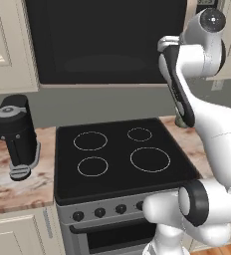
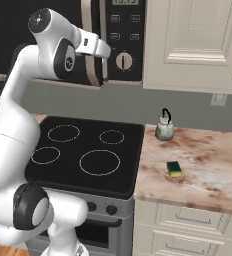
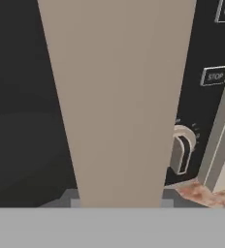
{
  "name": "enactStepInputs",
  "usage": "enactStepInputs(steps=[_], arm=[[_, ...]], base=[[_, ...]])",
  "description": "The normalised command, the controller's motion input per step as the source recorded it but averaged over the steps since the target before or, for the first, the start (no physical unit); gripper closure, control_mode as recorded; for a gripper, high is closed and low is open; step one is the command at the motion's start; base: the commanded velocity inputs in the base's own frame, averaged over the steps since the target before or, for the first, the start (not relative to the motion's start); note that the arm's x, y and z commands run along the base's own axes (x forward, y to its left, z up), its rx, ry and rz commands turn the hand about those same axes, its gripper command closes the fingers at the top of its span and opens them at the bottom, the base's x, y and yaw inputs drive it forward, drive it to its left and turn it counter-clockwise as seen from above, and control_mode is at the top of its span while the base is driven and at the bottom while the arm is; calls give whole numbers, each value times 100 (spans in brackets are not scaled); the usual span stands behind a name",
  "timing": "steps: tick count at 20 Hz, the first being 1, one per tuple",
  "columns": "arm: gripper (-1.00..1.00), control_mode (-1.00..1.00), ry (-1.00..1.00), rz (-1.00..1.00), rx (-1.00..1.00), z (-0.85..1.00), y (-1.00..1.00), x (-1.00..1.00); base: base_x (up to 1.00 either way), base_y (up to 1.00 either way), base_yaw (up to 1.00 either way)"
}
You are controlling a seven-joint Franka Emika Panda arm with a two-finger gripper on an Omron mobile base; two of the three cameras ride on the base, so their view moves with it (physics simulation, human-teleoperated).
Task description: Place the sponge inside the microwave to prepare for sanitizing.
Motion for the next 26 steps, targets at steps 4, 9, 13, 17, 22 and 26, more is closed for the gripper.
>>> enactStepInputs(steps=[4, 9, 13, 17, 22, 26], arm=[[100, -100, 0, -21, 0, 0, 18, -64], [100, -100, 0, -19, -1, 0, 12, -58], [100, -100, 0, -12, -4, 0, 13, -61], [100, -100, 0, -10, -2, 0, 19, -58], [100, -100, 0, -3, 0, 0, 18, -61], [100, -100, 0, 0, 0, 0, 29, -55]], base=[[0, 0, 0], [0, 0, 0], [0, 0, 0], [0, 0, 0], [0, 0, 0], [0, 0, 0]])
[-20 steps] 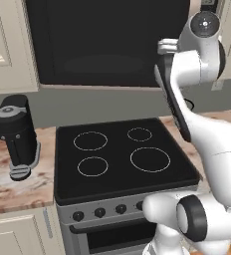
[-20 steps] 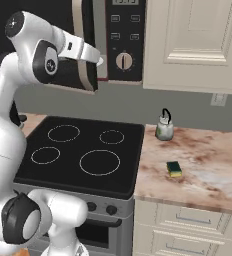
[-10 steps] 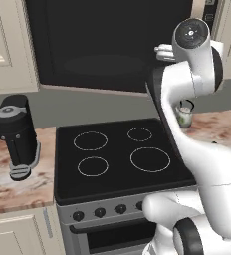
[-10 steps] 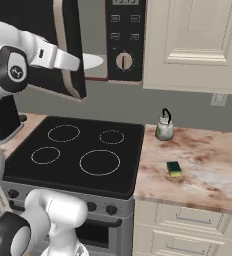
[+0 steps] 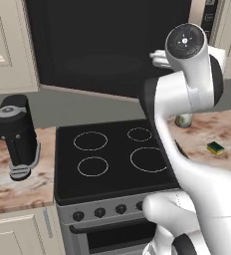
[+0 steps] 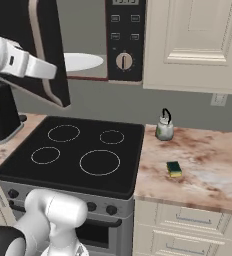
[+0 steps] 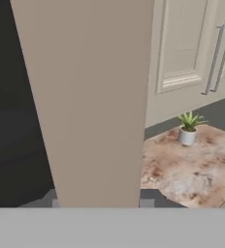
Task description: Place the sponge inside the microwave to prepare for sanitizing.
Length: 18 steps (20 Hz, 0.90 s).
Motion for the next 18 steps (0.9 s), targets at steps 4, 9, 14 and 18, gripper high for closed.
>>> enactStepInputs(steps=[4, 9, 14, 18], arm=[[100, -100, 0, 0, 0, 0, 34, -40], [100, -100, 0, 0, 0, 0, 34, -40], [100, -100, 0, 0, 0, 0, 32, -36], [100, -100, 0, 0, 0, 0, 29, -30]], base=[[0, 0, 0], [0, 0, 0], [0, 0, 0], [0, 0, 0]])
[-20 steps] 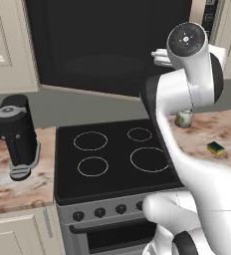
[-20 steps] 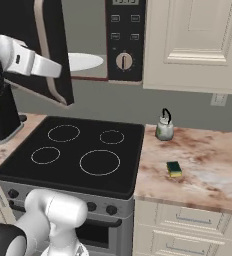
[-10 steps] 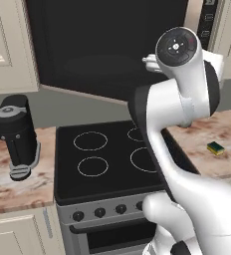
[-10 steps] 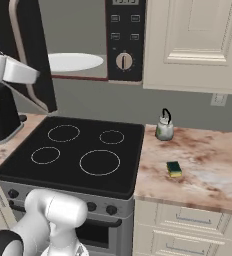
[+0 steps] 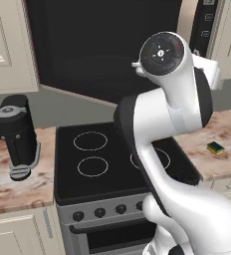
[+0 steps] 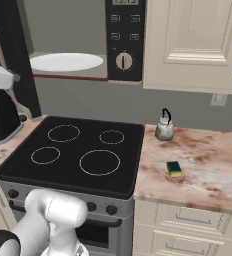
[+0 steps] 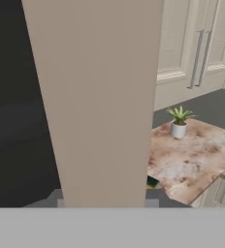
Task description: Place the sponge inside the microwave to prepare for sanitizing.
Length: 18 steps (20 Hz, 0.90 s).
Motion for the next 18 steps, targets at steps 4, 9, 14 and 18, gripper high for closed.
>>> enactStepInputs(steps=[4, 9, 14, 18], arm=[[100, -100, 0, 0, 0, 0, 28, -28], [-100, -100, 0, 0, 0, 0, 12, -19], [-100, -100, 0, 0, 0, 0, 0, -7], [-100, -100, 0, 0, 0, 0, 6, 0]], base=[[0, 0, 0], [0, 0, 0], [0, 0, 0], [0, 0, 0]])
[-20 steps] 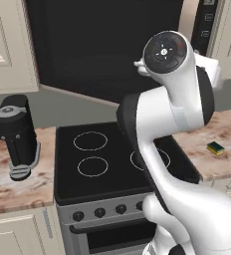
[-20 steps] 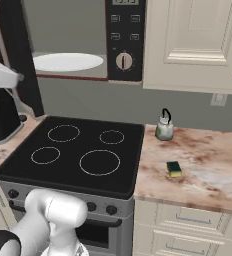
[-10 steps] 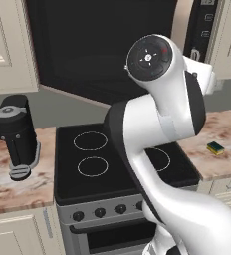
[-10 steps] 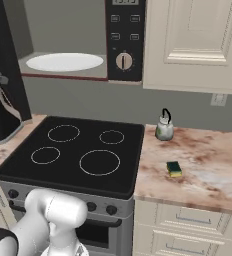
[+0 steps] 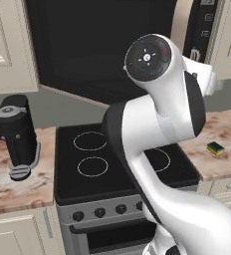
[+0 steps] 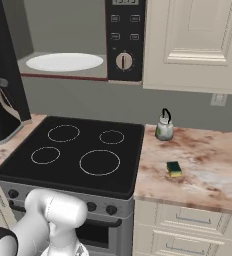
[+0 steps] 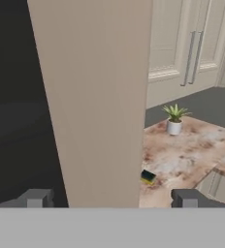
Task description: Place the sponge inside the microwave to prepare for sanitizing.
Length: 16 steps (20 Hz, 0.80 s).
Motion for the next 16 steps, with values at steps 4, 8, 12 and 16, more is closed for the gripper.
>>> enactStepInputs(steps=[4, 8, 12, 16], arm=[[-100, -100, 0, 0, 0, 0, 26, -3], [-100, -100, 0, 0, -1, 0, 25, -13], [-100, -100, -1, 0, 0, 2, 14, -36], [-100, -100, -7, 1, 1, 9, 0, -76]], base=[[0, 0, 0], [0, 0, 0], [0, 0, 0], [0, 0, 0]])
